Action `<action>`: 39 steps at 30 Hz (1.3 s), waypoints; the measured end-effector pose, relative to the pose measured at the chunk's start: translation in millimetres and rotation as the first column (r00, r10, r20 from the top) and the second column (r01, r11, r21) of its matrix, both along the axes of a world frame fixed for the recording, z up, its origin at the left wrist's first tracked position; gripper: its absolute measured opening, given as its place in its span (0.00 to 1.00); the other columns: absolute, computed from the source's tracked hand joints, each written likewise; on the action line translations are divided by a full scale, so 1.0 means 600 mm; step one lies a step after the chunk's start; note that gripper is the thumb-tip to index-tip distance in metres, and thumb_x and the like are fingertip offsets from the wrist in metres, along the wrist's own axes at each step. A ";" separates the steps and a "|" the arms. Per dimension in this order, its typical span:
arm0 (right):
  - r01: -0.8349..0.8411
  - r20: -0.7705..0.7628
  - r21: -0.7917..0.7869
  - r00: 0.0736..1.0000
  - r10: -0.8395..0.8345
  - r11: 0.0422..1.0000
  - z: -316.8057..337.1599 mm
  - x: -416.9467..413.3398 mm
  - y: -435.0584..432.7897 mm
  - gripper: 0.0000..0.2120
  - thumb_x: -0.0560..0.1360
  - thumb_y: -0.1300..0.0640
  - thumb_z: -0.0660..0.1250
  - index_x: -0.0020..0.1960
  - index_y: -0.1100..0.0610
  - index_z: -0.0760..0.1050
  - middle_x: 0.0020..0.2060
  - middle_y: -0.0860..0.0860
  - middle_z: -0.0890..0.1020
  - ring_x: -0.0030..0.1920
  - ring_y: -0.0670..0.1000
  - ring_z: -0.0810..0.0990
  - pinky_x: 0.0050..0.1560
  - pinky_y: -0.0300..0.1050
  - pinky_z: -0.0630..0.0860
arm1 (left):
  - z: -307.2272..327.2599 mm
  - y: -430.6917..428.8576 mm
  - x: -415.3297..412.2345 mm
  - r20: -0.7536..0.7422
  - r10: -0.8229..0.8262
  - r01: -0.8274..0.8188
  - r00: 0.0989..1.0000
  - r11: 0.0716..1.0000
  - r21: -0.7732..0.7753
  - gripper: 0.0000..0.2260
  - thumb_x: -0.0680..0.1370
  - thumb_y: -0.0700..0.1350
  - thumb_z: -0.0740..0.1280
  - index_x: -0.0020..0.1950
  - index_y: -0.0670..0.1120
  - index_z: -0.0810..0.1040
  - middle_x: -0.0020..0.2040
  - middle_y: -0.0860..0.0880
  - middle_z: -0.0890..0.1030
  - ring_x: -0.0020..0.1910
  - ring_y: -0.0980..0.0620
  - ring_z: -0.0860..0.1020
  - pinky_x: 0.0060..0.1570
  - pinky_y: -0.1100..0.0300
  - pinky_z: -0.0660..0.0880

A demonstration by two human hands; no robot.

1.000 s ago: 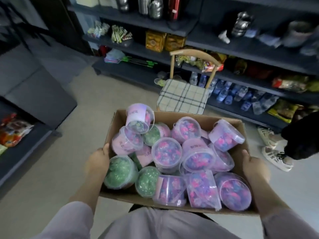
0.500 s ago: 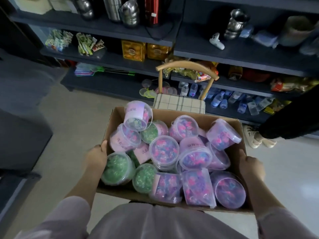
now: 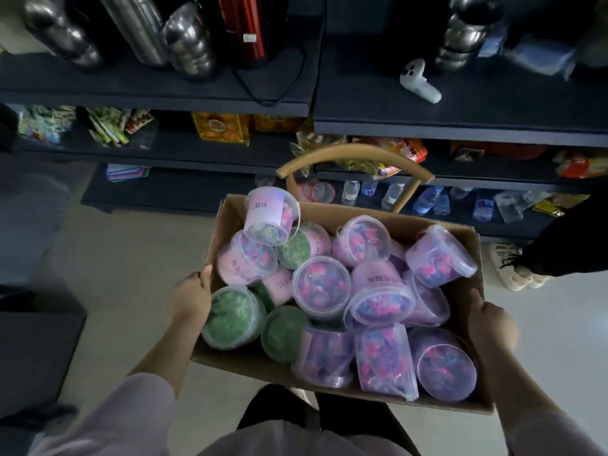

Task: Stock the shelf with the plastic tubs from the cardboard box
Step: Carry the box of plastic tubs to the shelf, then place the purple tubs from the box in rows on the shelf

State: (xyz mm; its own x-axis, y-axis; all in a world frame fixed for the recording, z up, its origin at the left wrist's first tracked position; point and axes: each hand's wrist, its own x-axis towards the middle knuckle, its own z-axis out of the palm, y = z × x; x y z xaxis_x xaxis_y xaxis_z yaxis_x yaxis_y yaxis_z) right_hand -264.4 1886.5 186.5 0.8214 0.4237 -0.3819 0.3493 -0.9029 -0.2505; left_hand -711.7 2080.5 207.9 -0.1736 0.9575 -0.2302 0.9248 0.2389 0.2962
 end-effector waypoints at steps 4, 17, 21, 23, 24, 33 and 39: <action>-0.010 -0.014 -0.018 1.000 0.010 1.000 -0.064 0.049 0.100 0.30 0.82 0.44 0.49 0.50 0.68 0.79 0.45 0.68 0.81 0.47 0.67 0.79 0.44 0.52 0.69 | -0.064 0.097 0.047 -0.028 0.042 -0.043 0.999 0.998 -0.043 0.26 0.83 0.53 0.50 0.51 0.34 0.78 0.50 0.32 0.79 0.50 0.34 0.76 0.47 0.49 0.69; 0.049 0.022 -0.036 0.999 -0.049 0.998 -0.223 0.136 0.243 0.30 0.82 0.46 0.50 0.52 0.71 0.77 0.47 0.72 0.79 0.49 0.70 0.78 0.47 0.56 0.72 | -0.275 0.229 0.122 -0.170 0.110 -0.115 0.979 0.993 -0.017 0.26 0.83 0.55 0.50 0.53 0.35 0.77 0.49 0.30 0.79 0.48 0.30 0.76 0.43 0.45 0.71; 0.109 -0.042 -0.061 0.993 -0.112 0.992 -0.224 0.130 0.229 0.30 0.82 0.44 0.50 0.54 0.70 0.76 0.50 0.72 0.79 0.51 0.70 0.77 0.50 0.56 0.71 | -0.276 0.228 0.114 -0.109 0.067 -0.086 0.992 0.980 -0.180 0.26 0.82 0.56 0.51 0.55 0.36 0.77 0.53 0.31 0.78 0.52 0.31 0.76 0.48 0.46 0.71; 0.168 -0.121 -0.017 0.978 -0.169 0.986 -0.216 0.123 0.233 0.28 0.83 0.45 0.49 0.58 0.69 0.75 0.54 0.71 0.78 0.55 0.69 0.76 0.54 0.57 0.70 | -0.265 0.230 0.116 0.002 0.113 -0.110 0.994 0.966 -0.236 0.25 0.82 0.56 0.51 0.56 0.36 0.76 0.55 0.32 0.78 0.54 0.32 0.75 0.48 0.49 0.69; 0.193 -0.155 0.029 0.970 -0.186 0.981 -0.211 0.117 0.237 0.26 0.83 0.46 0.49 0.62 0.67 0.73 0.58 0.69 0.77 0.58 0.68 0.75 0.57 0.57 0.70 | -0.255 0.230 0.122 0.071 0.155 -0.135 0.985 0.964 -0.228 0.24 0.82 0.55 0.52 0.58 0.37 0.75 0.55 0.32 0.78 0.55 0.33 0.75 0.48 0.50 0.68; 0.009 -0.128 0.339 0.991 0.036 0.941 -0.153 0.062 0.317 0.27 0.77 0.44 0.63 0.74 0.50 0.64 0.76 0.57 0.58 0.74 0.61 0.60 0.71 0.58 0.62 | -0.145 0.253 0.285 0.541 -0.014 0.016 0.841 1.000 0.000 0.24 0.77 0.56 0.66 0.70 0.47 0.69 0.63 0.52 0.75 0.56 0.69 0.71 0.55 0.77 0.64; 0.106 -0.119 0.383 0.991 -0.064 0.918 -0.178 0.063 0.342 0.25 0.72 0.45 0.70 0.66 0.52 0.71 0.65 0.54 0.75 0.61 0.62 0.75 0.61 0.63 0.72 | -0.163 0.298 0.328 0.391 0.201 -0.139 0.898 0.973 -0.183 0.36 0.70 0.62 0.70 0.71 0.45 0.64 0.68 0.45 0.72 0.66 0.44 0.71 0.59 0.55 0.67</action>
State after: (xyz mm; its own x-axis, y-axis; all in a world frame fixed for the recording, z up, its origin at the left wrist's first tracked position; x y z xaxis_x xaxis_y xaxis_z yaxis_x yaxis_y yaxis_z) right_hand -226.5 2091.6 79.4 0.8264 0.4856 -0.2850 0.2296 -0.7528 -0.6169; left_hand -514.8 2259.3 110.3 -0.1927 0.8717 -0.4506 0.6741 0.4513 0.5848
